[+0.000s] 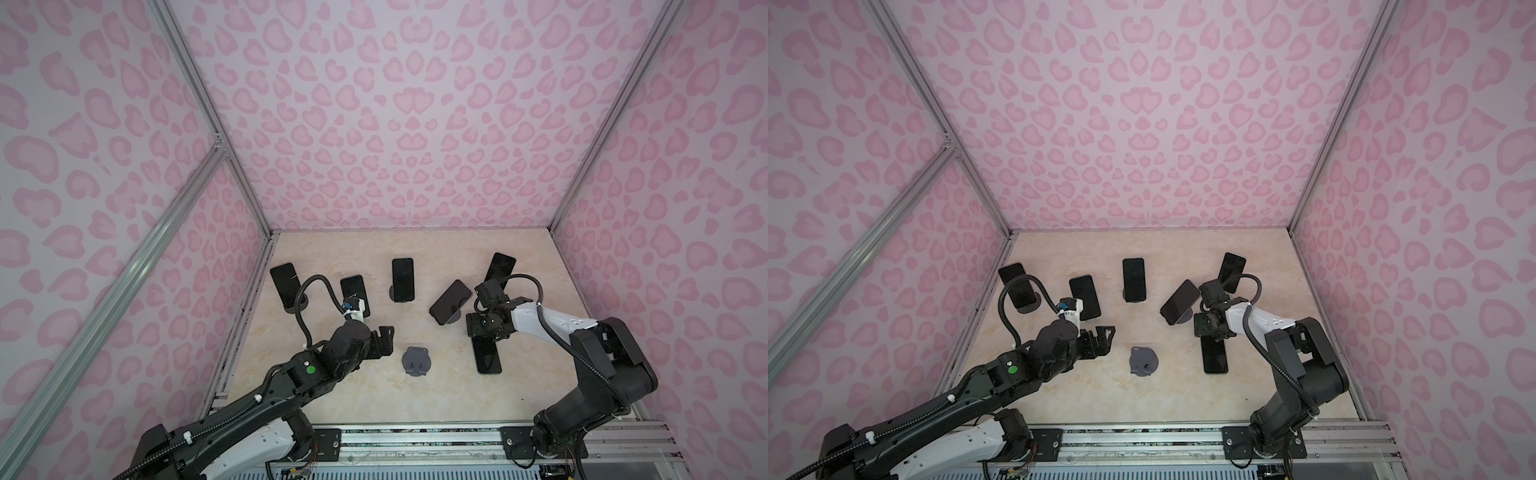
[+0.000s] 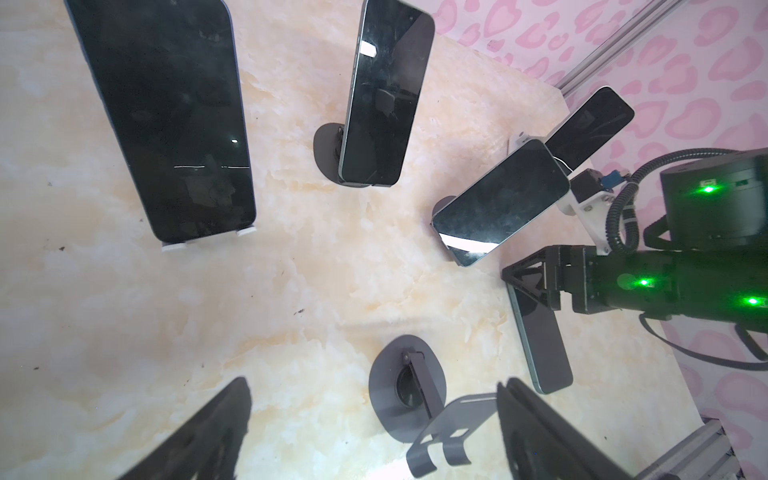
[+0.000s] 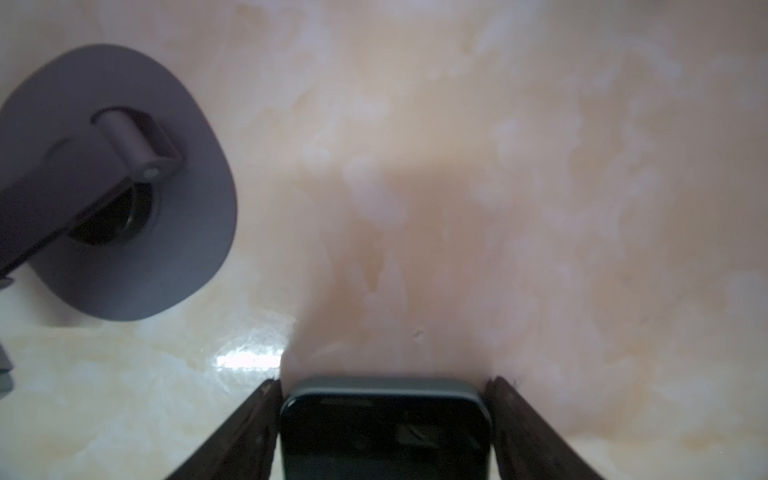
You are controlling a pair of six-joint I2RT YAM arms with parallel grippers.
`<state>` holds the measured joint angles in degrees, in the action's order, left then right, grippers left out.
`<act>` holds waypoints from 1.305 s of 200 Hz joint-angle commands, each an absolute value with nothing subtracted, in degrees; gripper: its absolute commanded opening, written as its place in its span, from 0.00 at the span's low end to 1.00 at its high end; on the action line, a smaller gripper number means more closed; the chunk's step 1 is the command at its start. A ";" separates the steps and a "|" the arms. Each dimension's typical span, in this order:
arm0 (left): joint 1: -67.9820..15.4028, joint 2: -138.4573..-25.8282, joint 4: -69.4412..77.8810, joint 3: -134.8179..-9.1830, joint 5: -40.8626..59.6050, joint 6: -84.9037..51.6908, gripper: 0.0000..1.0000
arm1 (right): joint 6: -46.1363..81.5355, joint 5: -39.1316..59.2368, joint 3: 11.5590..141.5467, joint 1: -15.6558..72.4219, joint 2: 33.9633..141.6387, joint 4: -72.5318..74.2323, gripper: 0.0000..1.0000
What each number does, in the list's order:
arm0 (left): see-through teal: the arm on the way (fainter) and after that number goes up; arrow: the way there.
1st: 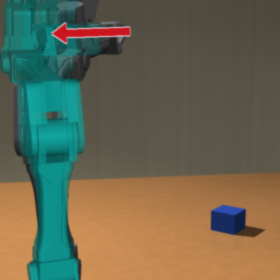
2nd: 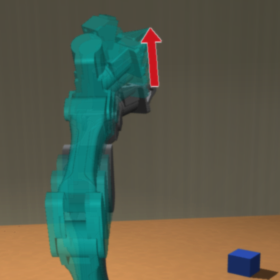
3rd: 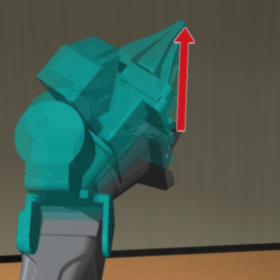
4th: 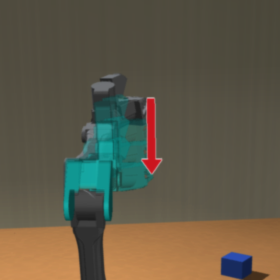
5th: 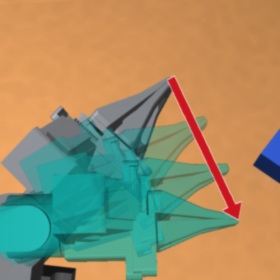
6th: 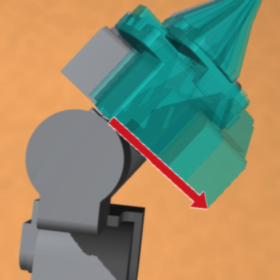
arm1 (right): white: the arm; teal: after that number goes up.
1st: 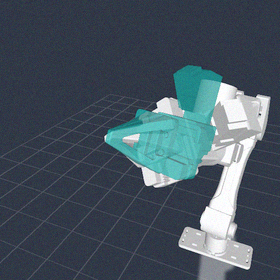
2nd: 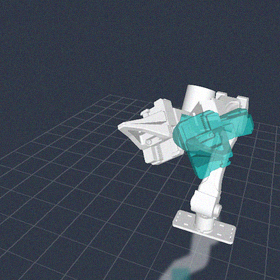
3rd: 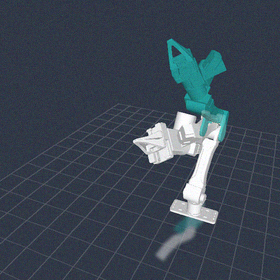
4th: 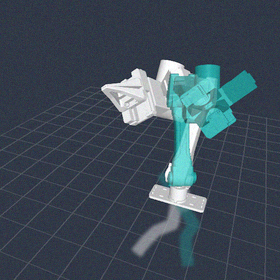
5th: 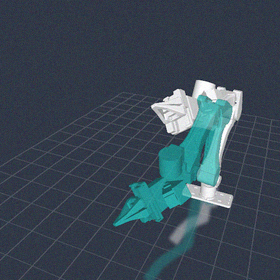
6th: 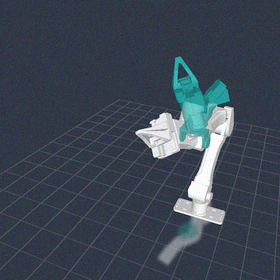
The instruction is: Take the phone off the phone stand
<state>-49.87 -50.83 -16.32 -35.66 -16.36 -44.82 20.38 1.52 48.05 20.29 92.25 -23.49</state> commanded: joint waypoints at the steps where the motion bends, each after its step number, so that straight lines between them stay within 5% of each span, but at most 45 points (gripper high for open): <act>1: -49.75 -50.18 -18.20 -36.83 -16.29 -44.58 0.96 | 20.17 3.50 48.47 20.32 93.64 -24.09 0.79; 80: -49.75 -47.43 -27.23 -41.57 -16.32 -44.21 0.96 | 20.89 -0.26 54.44 20.54 84.37 -31.97 0.89; 135: -49.75 -51.17 -34.06 -46.45 -17.03 -48.41 0.96 | 28.22 -15.87 56.90 28.13 68.60 -38.54 0.91; 184: -49.75 -50.51 -34.50 -45.62 -19.08 -54.25 0.97 | 32.87 -17.08 48.03 34.40 53.35 -31.74 0.93; 261: -49.74 -50.25 -35.57 -44.44 -18.92 -57.94 0.98 | 33.53 -13.03 45.99 36.78 50.09 -26.48 0.92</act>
